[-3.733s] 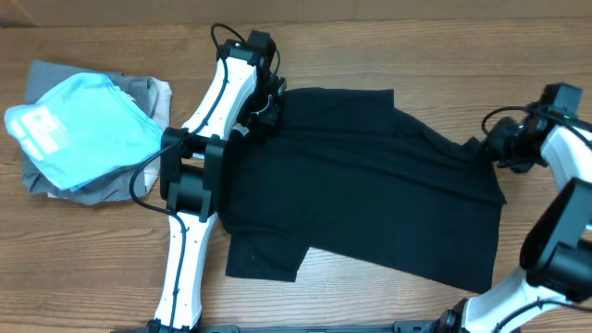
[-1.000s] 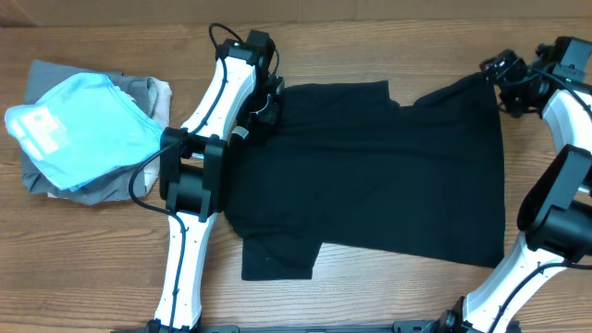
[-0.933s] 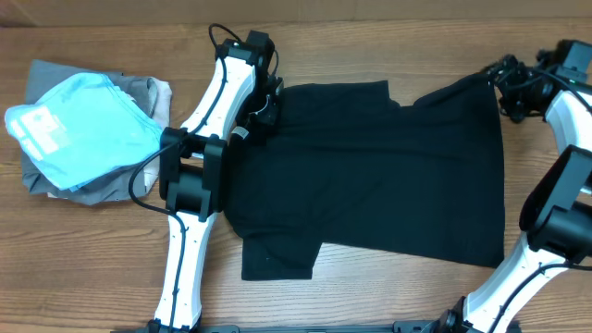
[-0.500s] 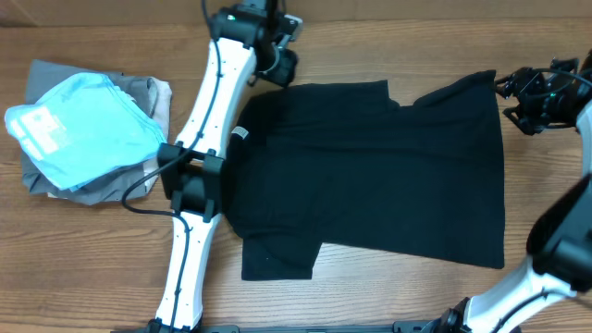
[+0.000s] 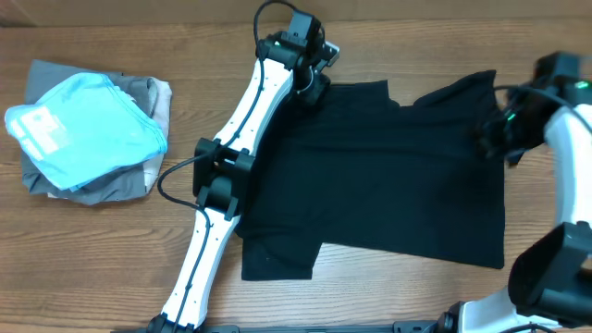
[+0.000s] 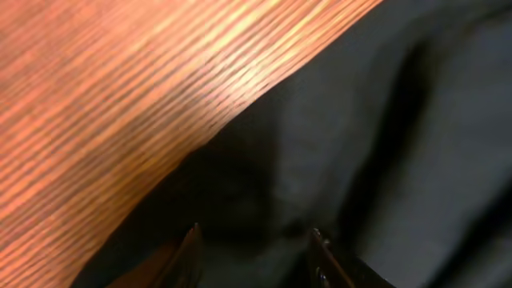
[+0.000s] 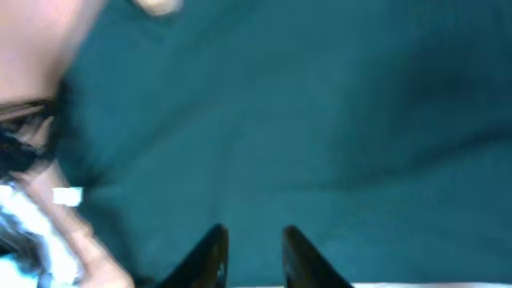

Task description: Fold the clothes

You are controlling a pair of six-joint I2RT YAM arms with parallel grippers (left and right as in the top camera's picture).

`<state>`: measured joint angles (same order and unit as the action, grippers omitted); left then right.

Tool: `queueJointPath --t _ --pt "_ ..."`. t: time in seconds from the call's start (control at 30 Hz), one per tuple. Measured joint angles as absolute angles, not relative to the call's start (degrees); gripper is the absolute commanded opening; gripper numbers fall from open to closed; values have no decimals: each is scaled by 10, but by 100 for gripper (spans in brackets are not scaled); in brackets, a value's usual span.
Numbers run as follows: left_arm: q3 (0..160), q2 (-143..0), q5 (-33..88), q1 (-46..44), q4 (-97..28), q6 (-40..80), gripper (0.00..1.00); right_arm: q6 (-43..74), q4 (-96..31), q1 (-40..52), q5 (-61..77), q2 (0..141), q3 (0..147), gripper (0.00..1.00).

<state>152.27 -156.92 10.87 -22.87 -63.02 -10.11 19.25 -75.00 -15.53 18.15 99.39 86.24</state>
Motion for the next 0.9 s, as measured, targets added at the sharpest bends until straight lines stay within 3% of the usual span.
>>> queueJointPath --t 0.07,0.13,0.2,0.27,0.37,0.43,0.57,0.6,0.9 --pt "1522 -1572 104 -227 -634 -102 52 211 -730 -148 162 995 802 37" --pt "1524 -1572 103 -225 -636 -103 54 224 -691 -146 154 999 736 58" --pt "1525 -1572 100 -225 -638 -103 56 227 -649 -146 157 1002 680 60" --pt "1525 -1572 100 -225 -642 -103 57 237 -611 -146 161 1005 624 69" --pt "1525 -1572 99 -225 -643 -101 66 253 -561 -146 165 1006 559 70" --pt "1525 -1572 98 -225 -644 -92 68 266 -542 -147 171 998 535 59" --pt "1541 -1572 98 -223 -653 -87 72 299 -507 -150 161 971 497 13" --pt "1550 -1572 98 -223 -657 -86 72 308 -505 -153 154 967 491 7" --pt "1625 -1572 98 -211 -682 -85 77 372 -540 -183 117 967 491 4"
